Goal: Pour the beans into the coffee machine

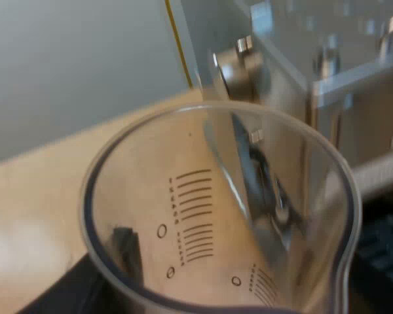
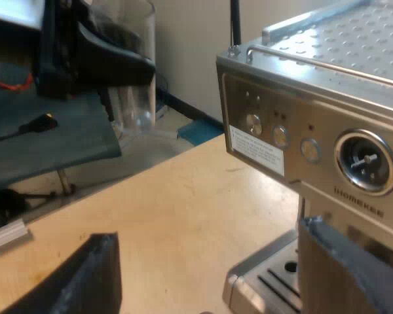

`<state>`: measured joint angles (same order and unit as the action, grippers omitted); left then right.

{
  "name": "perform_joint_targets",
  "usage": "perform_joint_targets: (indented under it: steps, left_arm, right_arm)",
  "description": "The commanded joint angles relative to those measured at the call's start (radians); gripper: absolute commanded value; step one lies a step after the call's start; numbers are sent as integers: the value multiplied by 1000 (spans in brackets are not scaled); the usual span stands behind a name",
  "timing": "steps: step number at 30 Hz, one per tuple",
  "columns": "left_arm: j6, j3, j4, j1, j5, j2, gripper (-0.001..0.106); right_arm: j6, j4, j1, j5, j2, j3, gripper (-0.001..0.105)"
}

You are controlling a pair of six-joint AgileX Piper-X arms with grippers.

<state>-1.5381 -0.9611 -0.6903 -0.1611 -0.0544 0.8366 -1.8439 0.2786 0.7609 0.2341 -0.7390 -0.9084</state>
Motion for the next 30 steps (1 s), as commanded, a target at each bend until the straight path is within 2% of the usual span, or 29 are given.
perform_joint_targets:
  steps: [1,5,6,8,12,16,21,29,30]
  left_arm:
    - [-14,9,18,2,-5,-8,24]
    - [-14,64,53,2,-10,-10,24]
    - [-14,113,100,2,-9,-10,24]
    - [-14,129,118,2,-9,-10,24]
    - [-51,211,193,2,-10,-17,24]
    - [-60,282,273,2,-61,-20,24]
    - [-62,340,350,2,-62,-20,24]
    - [-62,408,445,7,-62,-20,24]
    - [-107,440,509,24,-70,-20,24]
  right_arm:
    - [-19,-7,1,17,6,22,59]
    - [-19,-7,1,17,6,42,59]
    - [-19,-7,1,17,6,47,59]
    - [-19,-7,1,17,6,54,59]
    - [-19,-7,1,17,6,88,59]
    - [-19,-13,1,17,6,135,59]
    - [-19,-23,1,17,3,169,59]
    - [-19,-161,1,11,3,255,59]
    - [-19,-165,1,10,1,262,59]
